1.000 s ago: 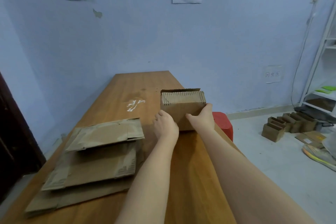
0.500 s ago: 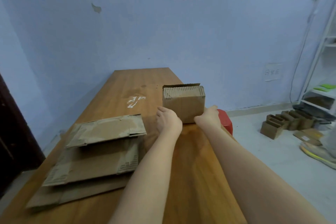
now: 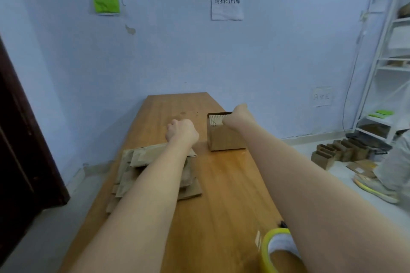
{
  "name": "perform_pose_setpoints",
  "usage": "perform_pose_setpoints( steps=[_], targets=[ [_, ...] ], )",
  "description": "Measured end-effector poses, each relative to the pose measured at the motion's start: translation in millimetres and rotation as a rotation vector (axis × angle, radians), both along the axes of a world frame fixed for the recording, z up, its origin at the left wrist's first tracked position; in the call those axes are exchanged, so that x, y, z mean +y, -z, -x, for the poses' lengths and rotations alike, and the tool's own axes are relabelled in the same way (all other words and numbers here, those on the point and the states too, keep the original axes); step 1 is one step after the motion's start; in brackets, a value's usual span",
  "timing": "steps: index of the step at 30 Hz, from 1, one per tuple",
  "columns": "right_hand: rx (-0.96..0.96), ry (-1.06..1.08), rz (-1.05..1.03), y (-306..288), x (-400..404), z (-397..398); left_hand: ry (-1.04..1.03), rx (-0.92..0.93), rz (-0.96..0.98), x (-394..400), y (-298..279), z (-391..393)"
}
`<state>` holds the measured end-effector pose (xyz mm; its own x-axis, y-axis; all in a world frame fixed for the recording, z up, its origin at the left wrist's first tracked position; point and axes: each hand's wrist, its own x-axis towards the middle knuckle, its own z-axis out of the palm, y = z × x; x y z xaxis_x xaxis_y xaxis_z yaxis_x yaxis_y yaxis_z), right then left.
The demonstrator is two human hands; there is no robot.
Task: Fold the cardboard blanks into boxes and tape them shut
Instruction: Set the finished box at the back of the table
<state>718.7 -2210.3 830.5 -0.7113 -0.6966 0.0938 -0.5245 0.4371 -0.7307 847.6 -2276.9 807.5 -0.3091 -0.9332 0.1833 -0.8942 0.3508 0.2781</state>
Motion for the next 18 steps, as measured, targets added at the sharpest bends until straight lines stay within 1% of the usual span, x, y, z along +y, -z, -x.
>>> perform_pose_setpoints(
  steps=[2, 5, 8, 11, 14, 18],
  targets=[
    [0.015, -0.053, -0.046, -1, -3, -20, -0.011, -0.02, -0.016, 0, -1, -25],
    [0.024, -0.134, -0.125, 6, -16, -47, -0.085, -0.065, -0.03, -8, 1, -66],
    [0.012, -0.178, -0.132, 17, -36, -71, -0.163, -0.1, -0.065, -27, 10, -102],
    [0.027, -0.209, -0.202, 30, -55, -90, -0.195, -0.115, -0.118, -46, 22, -123],
    [0.048, -0.219, -0.247, 44, -78, -98, -0.185, -0.083, -0.149, -63, 37, -128],
    [0.014, -0.212, -0.368, 61, -96, -98, -0.135, 0.028, -0.224, -78, 55, -124]
  ],
)
